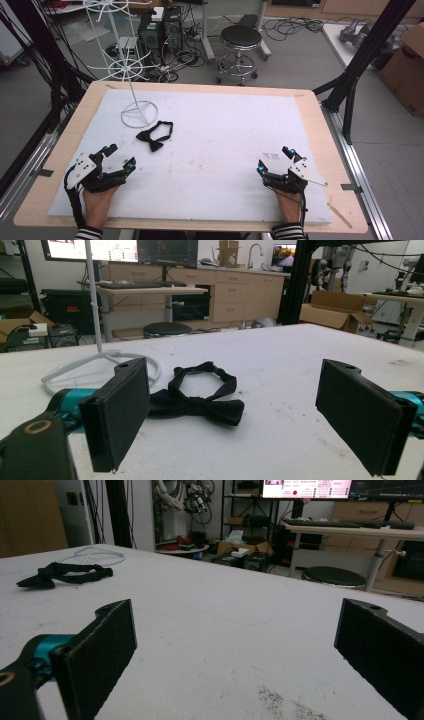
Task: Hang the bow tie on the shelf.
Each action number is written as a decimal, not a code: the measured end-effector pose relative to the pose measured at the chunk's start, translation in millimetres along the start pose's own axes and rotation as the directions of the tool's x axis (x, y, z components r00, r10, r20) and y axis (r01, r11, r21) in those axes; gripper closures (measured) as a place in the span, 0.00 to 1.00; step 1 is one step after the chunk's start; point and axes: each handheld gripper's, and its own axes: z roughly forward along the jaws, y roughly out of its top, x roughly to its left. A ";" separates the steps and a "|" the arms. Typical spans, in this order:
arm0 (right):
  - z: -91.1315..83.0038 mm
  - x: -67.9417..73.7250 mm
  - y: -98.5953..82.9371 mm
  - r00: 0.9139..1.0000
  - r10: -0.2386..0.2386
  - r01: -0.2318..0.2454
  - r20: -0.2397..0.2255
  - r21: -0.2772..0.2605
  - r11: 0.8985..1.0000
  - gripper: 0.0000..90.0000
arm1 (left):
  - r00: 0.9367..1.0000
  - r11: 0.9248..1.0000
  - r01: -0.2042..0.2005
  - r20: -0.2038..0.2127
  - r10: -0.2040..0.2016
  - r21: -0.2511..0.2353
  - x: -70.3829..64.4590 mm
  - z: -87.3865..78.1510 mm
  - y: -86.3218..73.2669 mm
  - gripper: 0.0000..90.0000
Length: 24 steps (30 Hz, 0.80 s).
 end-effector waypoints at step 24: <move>0.6 2.3 0.3 1.000 -0.012 0.012 -0.002 0.012 1.000 0.03 | 0.999 1.000 0.026 0.024 -0.025 -0.003 2.8 -0.2 0.3 0.16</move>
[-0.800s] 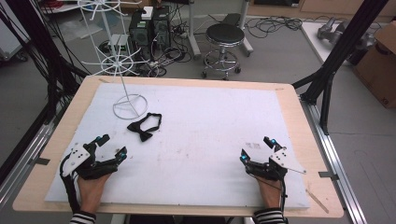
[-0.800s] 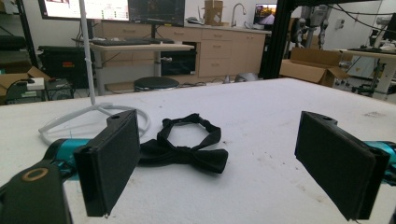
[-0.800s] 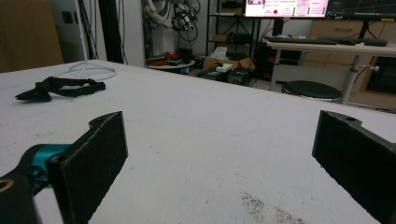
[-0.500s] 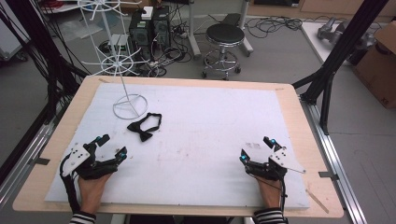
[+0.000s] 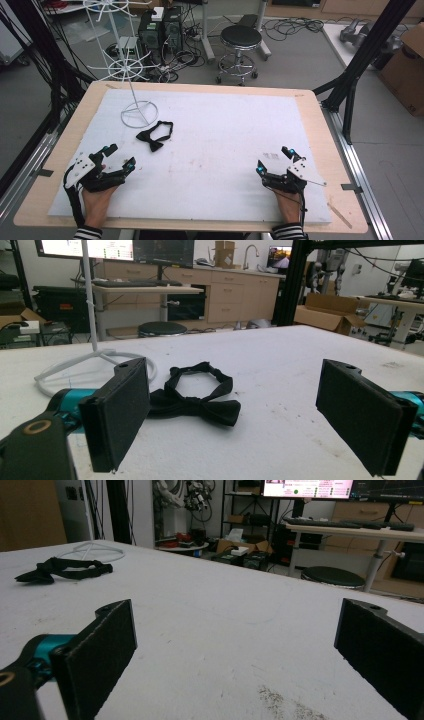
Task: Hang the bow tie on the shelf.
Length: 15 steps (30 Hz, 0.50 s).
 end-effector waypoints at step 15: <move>1.6 0.5 0.6 1.000 -0.020 0.020 -0.001 0.011 1.000 0.03 | 1.000 0.998 0.006 0.014 -0.007 0.055 11.1 0.1 14.4 0.16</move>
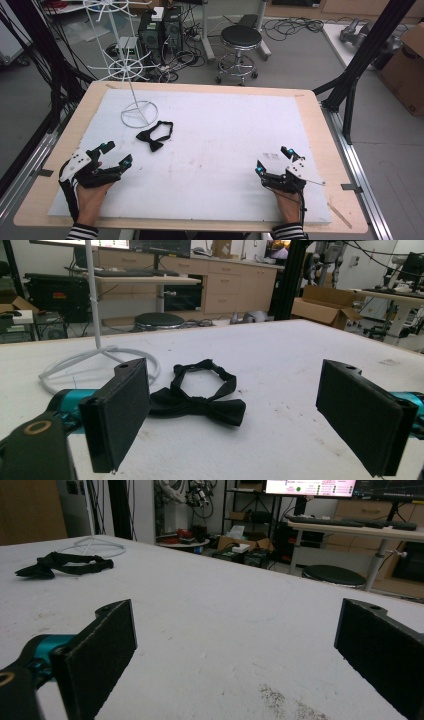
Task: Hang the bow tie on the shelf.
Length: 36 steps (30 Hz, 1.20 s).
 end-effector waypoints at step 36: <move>-0.3 0.2 -0.1 1.000 0.004 -0.004 0.000 -0.001 1.000 0.03 | 0.983 0.915 -0.180 0.096 0.156 0.362 -5.1 82.7 66.3 0.17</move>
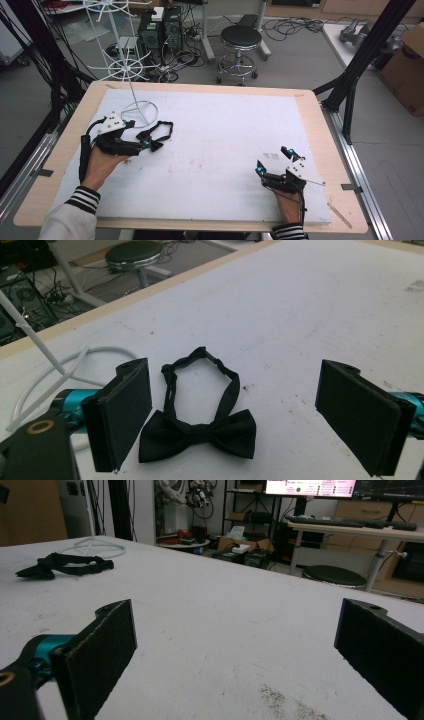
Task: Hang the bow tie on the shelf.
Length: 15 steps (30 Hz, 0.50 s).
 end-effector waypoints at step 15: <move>0.0 0.0 -0.1 1.000 0.001 -0.001 -0.003 0.000 1.000 0.03 | 0.996 0.962 -0.094 0.026 0.090 0.257 3.9 49.2 10.4 0.21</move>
